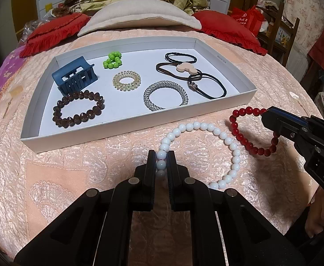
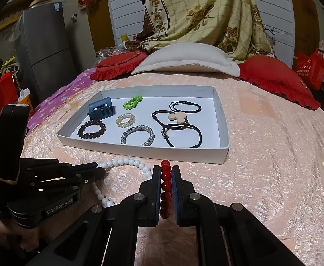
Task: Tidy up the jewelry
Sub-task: 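Carry the pearl bracelet into the tray and open the left gripper while the right releases the red bracelet there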
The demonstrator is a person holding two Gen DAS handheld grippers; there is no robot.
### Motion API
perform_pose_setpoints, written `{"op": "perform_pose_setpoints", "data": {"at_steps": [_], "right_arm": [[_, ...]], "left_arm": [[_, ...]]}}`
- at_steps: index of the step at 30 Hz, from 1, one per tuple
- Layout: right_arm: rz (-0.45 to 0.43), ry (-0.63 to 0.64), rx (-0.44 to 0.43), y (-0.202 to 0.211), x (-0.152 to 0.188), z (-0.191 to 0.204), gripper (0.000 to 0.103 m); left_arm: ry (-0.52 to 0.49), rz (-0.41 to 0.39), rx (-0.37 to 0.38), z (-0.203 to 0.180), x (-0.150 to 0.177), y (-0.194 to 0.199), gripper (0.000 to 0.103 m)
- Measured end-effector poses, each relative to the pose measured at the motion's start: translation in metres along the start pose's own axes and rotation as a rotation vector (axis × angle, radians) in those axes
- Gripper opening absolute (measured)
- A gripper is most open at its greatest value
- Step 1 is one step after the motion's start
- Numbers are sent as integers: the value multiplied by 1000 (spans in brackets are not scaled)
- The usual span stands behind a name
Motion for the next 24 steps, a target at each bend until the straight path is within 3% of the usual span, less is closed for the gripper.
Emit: {"op": "perform_pose_setpoints", "data": {"at_steps": [5,18,24], "right_arm": [[-3,4,-2,2,0,0,8],[-76,-24,-30,22,-20,2,8],[-138,-55,-89,43,-50,2,8]], "left_arm": [[6,-9,2,2,-1,2,8],[25,-127,71,2,-26,49,8],[42,-179,157,-4,-49,88,8]]}}
Point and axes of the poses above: each gripper's, at about its wrist camera, not at the fingertips, and y roughly against the way its jaws point, z to its left, x to its underside, the point moved 8 cm from there along -y, roughly the way its jaws point, and after that the axes turned 5 degrees about z, right-handed, at the moved point
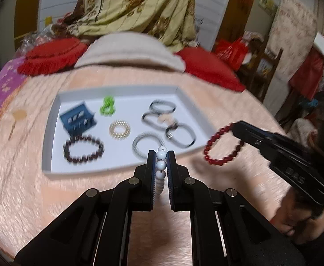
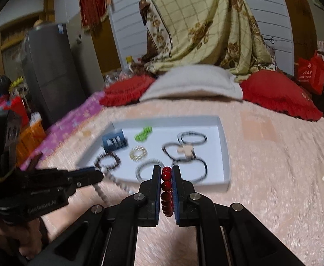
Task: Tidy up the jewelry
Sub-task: 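Carry the pearl bracelet into the tray and open the left gripper while the right releases the red bracelet there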
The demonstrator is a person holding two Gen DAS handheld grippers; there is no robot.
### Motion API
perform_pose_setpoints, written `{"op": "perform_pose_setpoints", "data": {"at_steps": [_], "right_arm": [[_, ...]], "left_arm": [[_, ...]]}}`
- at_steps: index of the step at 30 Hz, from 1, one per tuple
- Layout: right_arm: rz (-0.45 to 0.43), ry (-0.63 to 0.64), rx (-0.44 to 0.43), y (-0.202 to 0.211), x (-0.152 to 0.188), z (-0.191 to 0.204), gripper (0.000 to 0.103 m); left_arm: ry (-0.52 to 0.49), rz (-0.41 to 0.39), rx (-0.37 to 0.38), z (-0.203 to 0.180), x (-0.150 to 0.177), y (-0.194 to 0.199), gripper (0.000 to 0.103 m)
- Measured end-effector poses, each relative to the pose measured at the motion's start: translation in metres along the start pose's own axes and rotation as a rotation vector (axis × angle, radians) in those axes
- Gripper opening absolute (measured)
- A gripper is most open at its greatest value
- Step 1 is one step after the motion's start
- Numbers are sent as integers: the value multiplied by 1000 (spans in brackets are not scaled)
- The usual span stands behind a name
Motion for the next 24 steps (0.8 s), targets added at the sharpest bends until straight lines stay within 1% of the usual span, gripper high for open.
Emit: {"op": "perform_pose_setpoints", "data": {"at_steps": [1,2,3,4,5,6,8,9,12,14,16,17,18,20,21,24], "right_arm": [[-31,-13,-13,5,-18,-1,8],[-31,-13,-13,5,-18,-1,8],[-39,-16,-14,5,-25,-2,8],[-48,-15,-12,1,-39,-4,8],[-48,-15,-12,1,-39,-4,8],[-46,-14,-5,-4,-47,-6,8],[-29,-22,2,-17,-58,-8,8],[-18,-27,2,-34,-67,-10,8],[-13,-40,-1,-47,-70,-15,8],[-4,-79,-12,-63,-65,-24,8],[25,-102,-3,-74,-62,-32,8],[25,-102,-3,-74,-62,-32,8],[40,-129,-8,-83,-60,-39,8],[44,-133,-11,-85,-59,-41,8],[48,-127,-5,-87,-57,-43,8],[52,-125,-9,-91,-58,-44,8]], "left_arm": [[0,-18,17,-3,-10,7,8],[-4,-32,29,-6,-19,13,8],[-9,-44,36,-7,-28,16,8],[-14,-57,37,-8,-37,18,8],[-25,-76,21,-7,-50,18,8],[-30,-83,12,-6,-59,16,8],[-17,-80,11,0,-75,3,8],[-5,-68,9,5,-83,-7,8],[21,-48,-12,17,-100,-36,8],[35,-38,-19,24,-110,-57,8],[49,-29,-12,29,-116,-74,8],[61,-22,-8,33,-119,-87,8],[67,-18,-12,37,-121,-95,8],[87,4,-21,48,-117,-111,8],[104,18,-37,57,-112,-118,8],[126,61,-123,81,-97,-131,8]]}}
Point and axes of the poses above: each gripper's, at about its wrist camera, not at the fingertips, and y roughly against the way its jaws point, z to its left, x to its underside, the point moved 8 cm from there along -y, roughly the way its jaws point, and after that the axes turned 5 degrees about z, right-handed, at the moved point
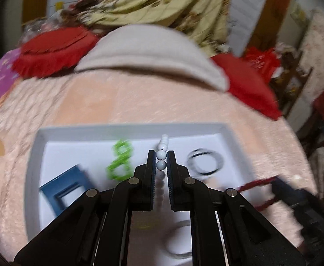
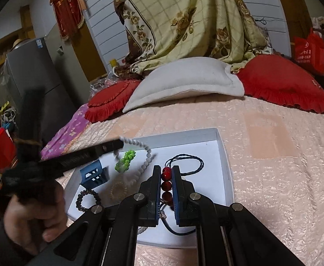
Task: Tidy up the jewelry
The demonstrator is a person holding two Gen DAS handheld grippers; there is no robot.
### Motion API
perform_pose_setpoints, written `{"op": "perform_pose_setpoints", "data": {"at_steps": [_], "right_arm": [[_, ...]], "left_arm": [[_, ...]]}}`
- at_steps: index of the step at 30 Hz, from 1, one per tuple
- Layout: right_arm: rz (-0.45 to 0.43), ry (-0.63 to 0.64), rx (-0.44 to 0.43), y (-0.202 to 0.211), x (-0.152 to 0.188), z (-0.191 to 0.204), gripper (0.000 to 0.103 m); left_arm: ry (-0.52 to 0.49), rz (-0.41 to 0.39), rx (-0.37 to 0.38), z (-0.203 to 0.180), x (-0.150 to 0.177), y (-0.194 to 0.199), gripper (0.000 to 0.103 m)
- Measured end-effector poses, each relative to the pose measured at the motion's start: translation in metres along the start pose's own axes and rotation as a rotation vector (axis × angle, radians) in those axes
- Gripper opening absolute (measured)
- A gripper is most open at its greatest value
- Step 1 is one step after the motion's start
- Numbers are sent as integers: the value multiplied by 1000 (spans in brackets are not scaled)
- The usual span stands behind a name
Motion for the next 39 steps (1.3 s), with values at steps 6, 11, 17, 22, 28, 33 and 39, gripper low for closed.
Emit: {"op": "perform_pose_setpoints", "data": {"at_steps": [6,11,17,22,28,33,39], "right_arm": [[-2,13,-15,-15,-10,11,8],[-12,7,-34,-35,-31,20,8],[31,-63,-90,-76,-41,30,8],[46,-114,-122,-93,-43,32,8],[177,-211,17,-123,-23,-8,8],[182,-188,48,-119,-21,-9,12],[119,-145,72,-100,-28,-10,55]], "left_arm": [[31,43,-87,25,16,-8,8],[85,98,-104,38,28,-17,20],[75,61,-98,30,22,-6,36],[45,24,-97,24,17,2,36],[40,38,-100,25,18,-2,36],[35,48,-120,26,20,-5,38],[25,48,-129,25,19,-6,59]]}}
Point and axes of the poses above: each gripper's, at about its wrist camera, not at the fingertips, and y roughly against the way its jaws point, z to its left, x to its underside, the point moved 8 cm from there along -y, roughly the way its jaws point, and after that the axes turned 5 degrees about z, right-handed, at the moved point
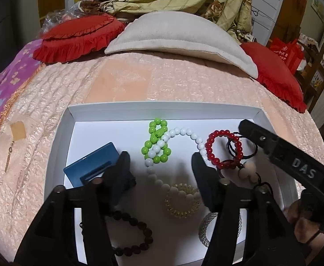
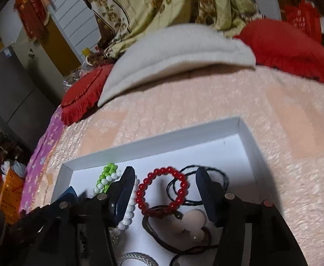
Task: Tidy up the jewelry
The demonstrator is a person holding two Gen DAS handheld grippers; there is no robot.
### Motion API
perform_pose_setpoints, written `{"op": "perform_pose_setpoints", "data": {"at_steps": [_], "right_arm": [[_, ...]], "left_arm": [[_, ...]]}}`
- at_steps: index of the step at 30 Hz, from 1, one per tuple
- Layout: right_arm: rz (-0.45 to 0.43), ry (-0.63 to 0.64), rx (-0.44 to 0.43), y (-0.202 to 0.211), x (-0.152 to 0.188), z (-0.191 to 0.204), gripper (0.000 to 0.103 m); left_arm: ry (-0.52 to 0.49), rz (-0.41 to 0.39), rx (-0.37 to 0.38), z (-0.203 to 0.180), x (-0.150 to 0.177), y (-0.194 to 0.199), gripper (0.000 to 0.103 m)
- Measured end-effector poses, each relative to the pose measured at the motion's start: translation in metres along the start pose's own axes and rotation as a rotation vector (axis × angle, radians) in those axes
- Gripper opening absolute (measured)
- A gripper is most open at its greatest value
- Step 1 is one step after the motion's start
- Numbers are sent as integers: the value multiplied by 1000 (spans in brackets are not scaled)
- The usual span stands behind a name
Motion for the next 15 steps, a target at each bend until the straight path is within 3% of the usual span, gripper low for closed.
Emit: {"op": "perform_pose_setpoints", "data": {"at_steps": [2,4,7,11,15], "right_arm": [[-11,1,-2,5,-1,0,55],[-42,4,10,23,-2,-4,55],[-53,27,40,37,-1,-5,55],[-34,65,67,50,5,-3,55],[-25,155,79,83,33,13,59]], "left_arm": [[-4,-17,12,-2,-3,5,64],[-10,-38,18,-3,-6,11,77],[-35,-70,-14,0,-12,26,84],[-78,-116,-85,10,-14,48,87],[-115,-185,-154,25,-4,68,87]]}}
Point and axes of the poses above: each gripper's, at about its wrist camera, not at the fingertips, and y roughly against the way its jaws point, z to its left, x to its underside, the point moved 8 cm from there along -y, roughly the way its jaws point, and after that the axes turned 5 degrees about z, right-handed, at the moved point
